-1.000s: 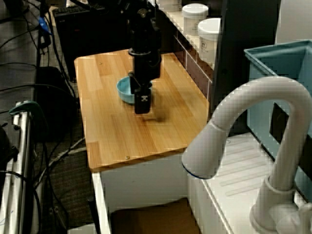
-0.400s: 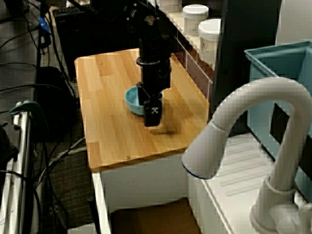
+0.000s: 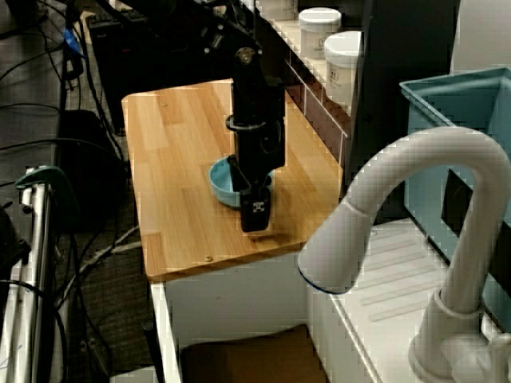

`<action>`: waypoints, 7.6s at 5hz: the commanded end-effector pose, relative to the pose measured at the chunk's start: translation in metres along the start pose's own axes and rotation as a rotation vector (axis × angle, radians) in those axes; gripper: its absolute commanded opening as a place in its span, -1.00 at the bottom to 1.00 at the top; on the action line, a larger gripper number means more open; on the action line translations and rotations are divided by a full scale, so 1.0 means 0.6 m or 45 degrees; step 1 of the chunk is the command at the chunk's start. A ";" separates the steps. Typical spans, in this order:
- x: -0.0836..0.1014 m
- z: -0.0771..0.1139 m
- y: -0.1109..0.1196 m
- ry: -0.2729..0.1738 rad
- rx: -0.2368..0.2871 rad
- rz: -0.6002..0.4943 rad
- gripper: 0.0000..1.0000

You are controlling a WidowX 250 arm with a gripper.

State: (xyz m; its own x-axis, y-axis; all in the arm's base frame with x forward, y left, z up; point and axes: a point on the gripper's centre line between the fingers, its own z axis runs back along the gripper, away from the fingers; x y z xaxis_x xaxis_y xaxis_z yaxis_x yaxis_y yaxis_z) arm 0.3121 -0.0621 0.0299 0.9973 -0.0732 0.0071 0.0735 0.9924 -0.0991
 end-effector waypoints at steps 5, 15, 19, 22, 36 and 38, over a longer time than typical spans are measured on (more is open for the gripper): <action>-0.017 0.101 0.016 -0.103 -0.065 0.030 1.00; -0.009 0.041 0.145 -0.079 0.034 0.115 1.00; -0.044 0.084 0.287 -0.119 0.027 0.137 1.00; -0.058 0.080 0.363 -0.165 0.057 0.181 1.00; -0.039 0.049 0.383 -0.144 0.117 0.215 1.00; -0.041 0.045 0.423 -0.091 0.165 0.169 1.00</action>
State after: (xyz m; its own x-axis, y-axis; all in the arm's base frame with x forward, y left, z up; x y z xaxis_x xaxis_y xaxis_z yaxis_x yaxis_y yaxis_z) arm 0.3101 0.1880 0.0252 0.9969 0.0547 0.0559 -0.0550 0.9985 0.0037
